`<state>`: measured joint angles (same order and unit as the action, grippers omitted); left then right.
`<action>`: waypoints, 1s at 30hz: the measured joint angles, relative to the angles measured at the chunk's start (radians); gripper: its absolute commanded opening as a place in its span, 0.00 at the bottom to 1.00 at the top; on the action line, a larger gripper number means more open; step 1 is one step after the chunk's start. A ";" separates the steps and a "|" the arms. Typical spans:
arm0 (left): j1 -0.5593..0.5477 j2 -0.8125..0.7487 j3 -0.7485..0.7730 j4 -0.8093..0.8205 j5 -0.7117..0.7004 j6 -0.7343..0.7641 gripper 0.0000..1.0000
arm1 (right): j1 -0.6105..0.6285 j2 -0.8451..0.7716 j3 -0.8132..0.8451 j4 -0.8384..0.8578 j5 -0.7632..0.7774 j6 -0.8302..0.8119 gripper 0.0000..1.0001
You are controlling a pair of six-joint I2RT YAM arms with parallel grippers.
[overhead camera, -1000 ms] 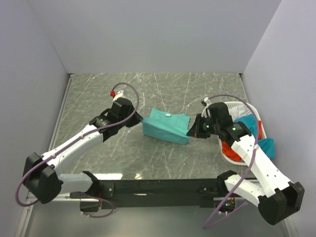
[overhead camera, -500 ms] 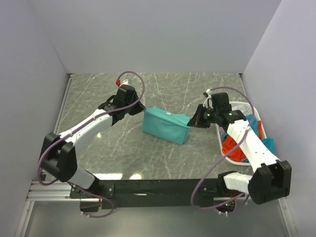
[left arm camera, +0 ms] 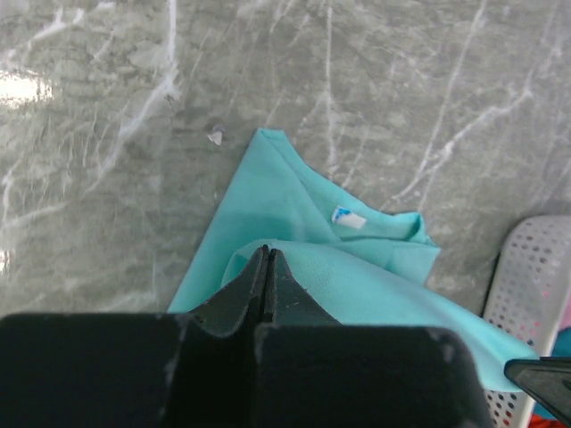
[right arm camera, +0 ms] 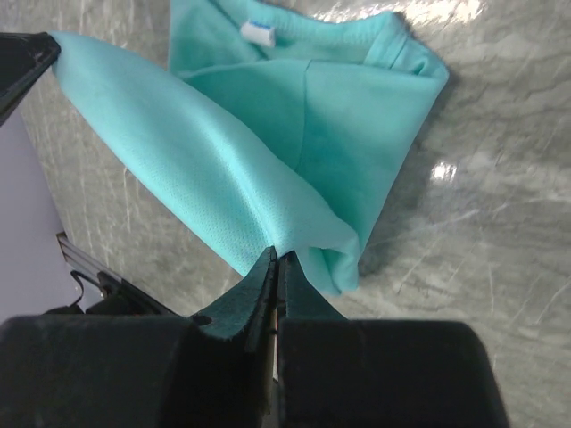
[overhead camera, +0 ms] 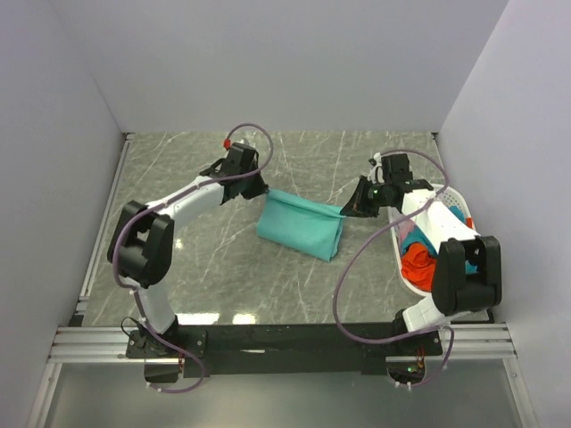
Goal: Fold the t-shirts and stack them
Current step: Fold the tshirt
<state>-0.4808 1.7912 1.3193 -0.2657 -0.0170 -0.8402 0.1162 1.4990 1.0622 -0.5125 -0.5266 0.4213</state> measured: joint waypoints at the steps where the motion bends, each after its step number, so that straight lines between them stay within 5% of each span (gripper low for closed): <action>1: 0.004 0.023 0.011 0.002 0.005 0.001 0.01 | -0.003 0.014 0.005 0.006 -0.002 0.000 0.00; 11: 0.034 0.184 0.124 0.017 0.050 0.028 0.08 | -0.030 0.194 0.079 0.056 0.002 0.013 0.06; 14: 0.039 0.232 0.165 0.012 0.057 0.043 0.31 | -0.039 0.247 0.130 0.054 0.016 0.017 0.24; 15: 0.041 0.245 0.180 0.010 0.057 0.050 0.54 | -0.042 0.267 0.155 0.052 0.025 0.015 0.39; 18: 0.052 0.283 0.232 -0.010 0.050 0.071 0.96 | -0.048 0.319 0.246 0.037 0.051 -0.005 0.50; 21: 0.060 0.294 0.270 -0.028 0.047 0.077 0.99 | -0.050 0.334 0.317 0.018 0.082 -0.022 0.70; 30: 0.032 0.131 0.087 0.003 0.088 0.064 0.99 | -0.011 0.105 0.193 0.009 0.117 -0.043 0.74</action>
<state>-0.4492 1.9224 1.4067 -0.2630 0.0708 -0.7757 0.1051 1.6035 1.2556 -0.5037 -0.4095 0.3779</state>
